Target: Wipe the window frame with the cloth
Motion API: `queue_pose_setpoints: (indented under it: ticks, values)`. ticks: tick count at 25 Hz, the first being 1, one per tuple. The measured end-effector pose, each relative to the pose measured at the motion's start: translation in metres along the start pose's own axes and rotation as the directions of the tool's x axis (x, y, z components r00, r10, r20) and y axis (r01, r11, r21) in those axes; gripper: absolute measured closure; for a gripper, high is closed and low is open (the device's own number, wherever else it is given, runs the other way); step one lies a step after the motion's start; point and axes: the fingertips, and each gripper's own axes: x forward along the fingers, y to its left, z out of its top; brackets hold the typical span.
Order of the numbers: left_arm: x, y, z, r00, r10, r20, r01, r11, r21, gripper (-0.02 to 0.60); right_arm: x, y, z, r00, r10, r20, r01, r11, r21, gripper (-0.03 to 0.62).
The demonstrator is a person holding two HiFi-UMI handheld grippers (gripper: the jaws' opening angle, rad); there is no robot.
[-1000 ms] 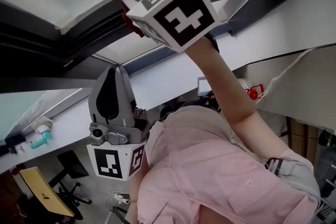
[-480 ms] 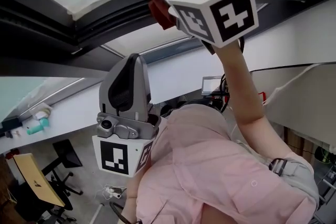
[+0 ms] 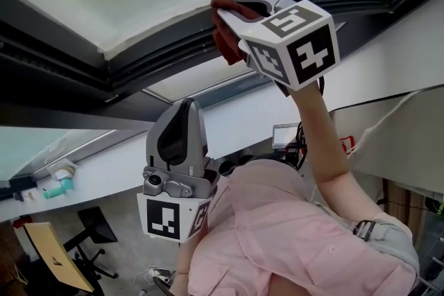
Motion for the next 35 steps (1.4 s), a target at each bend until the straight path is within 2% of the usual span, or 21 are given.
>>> queue_pose_setpoints:
  ticks: [7, 12, 18, 22, 27, 35]
  values:
    - [0.002, -0.002, 0.001, 1.000, 0.003, 0.007, -0.003, 1.000, -0.008, 0.581, -0.005, -0.012, 0.000, 0.999, -0.034, -0.011, 0.034, 0.999, -0.008, 0.530]
    - [0.001, -0.002, 0.002, 1.000, 0.004, 0.007, -0.004, 1.000, -0.004, 0.581, -0.010, -0.023, -0.005, 0.995, -0.101, -0.027, 0.100, 0.995, -0.021, 0.530]
    - [-0.003, -0.008, 0.003, 1.000, 0.013, -0.011, -0.013, 1.000, -0.001, 0.581, -0.022, -0.039, -0.009, 0.989, -0.147, -0.011, 0.147, 0.989, 0.025, 0.530]
    - [-0.007, -0.014, 0.002, 1.000, 0.024, -0.020, -0.024, 1.000, -0.004, 0.581, -0.025, -0.044, -0.012, 0.989, -0.145, 0.003, 0.145, 0.987, 0.063, 0.530]
    - [-0.016, -0.028, 0.006, 0.999, 0.043, -0.021, -0.043, 0.999, 0.003, 0.581, -0.028, -0.043, -0.018, 0.990, -0.139, -0.015, 0.139, 0.989, 0.040, 0.530]
    - [-0.035, -0.050, 0.000, 0.995, 0.095, 0.010, -0.095, 0.995, 0.025, 0.581, -0.030, -0.036, -0.008, 0.987, -0.152, 0.050, 0.155, 0.986, -0.054, 0.531]
